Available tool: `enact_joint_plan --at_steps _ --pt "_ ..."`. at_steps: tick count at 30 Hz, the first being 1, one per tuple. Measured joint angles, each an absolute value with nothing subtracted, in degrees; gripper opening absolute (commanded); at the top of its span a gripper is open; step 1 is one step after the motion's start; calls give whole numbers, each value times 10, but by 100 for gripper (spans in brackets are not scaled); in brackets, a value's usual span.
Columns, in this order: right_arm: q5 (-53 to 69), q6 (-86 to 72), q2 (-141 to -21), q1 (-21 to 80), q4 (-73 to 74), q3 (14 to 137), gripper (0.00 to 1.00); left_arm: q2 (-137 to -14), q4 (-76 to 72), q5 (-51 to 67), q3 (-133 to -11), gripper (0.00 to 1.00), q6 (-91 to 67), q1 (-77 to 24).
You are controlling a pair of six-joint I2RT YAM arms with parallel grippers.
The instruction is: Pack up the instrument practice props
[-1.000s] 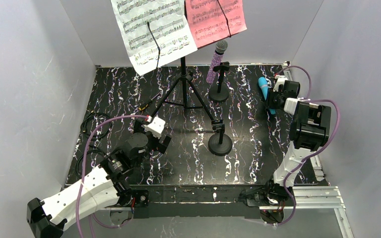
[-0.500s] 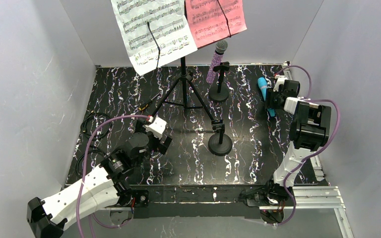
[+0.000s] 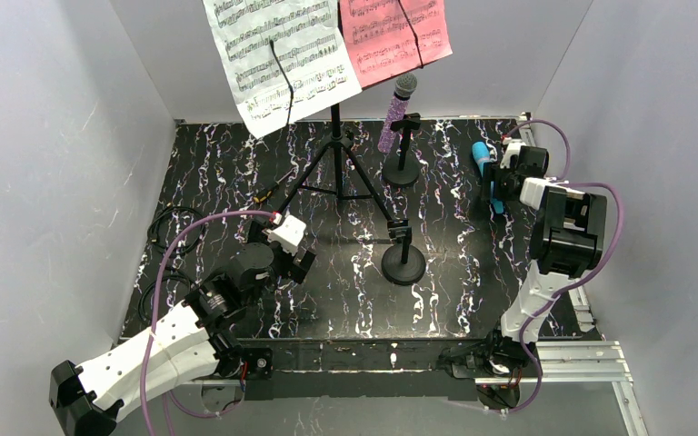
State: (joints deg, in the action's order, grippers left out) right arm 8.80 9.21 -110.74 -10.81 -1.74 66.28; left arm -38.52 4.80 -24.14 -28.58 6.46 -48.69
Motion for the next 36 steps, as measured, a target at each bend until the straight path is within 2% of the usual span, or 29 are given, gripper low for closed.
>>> enact_joint_plan --at_steps 3,8,17,29,36 --pt "81 90 -1099 -109 3 662 83 -385 48 -241 -286 98 65 -487" --pt "83 87 -1058 -109 32 653 85 -385 48 -242 -286 98 66 -487" --pt "146 77 -863 -91 38 584 85 -385 48 -242 -287 98 67 -487" --pt "315 113 -669 42 90 465 83 -392 48 -237 -287 98 66 -487" --pt "389 113 -611 85 107 409 81 -393 48 -234 -287 98 66 -487"
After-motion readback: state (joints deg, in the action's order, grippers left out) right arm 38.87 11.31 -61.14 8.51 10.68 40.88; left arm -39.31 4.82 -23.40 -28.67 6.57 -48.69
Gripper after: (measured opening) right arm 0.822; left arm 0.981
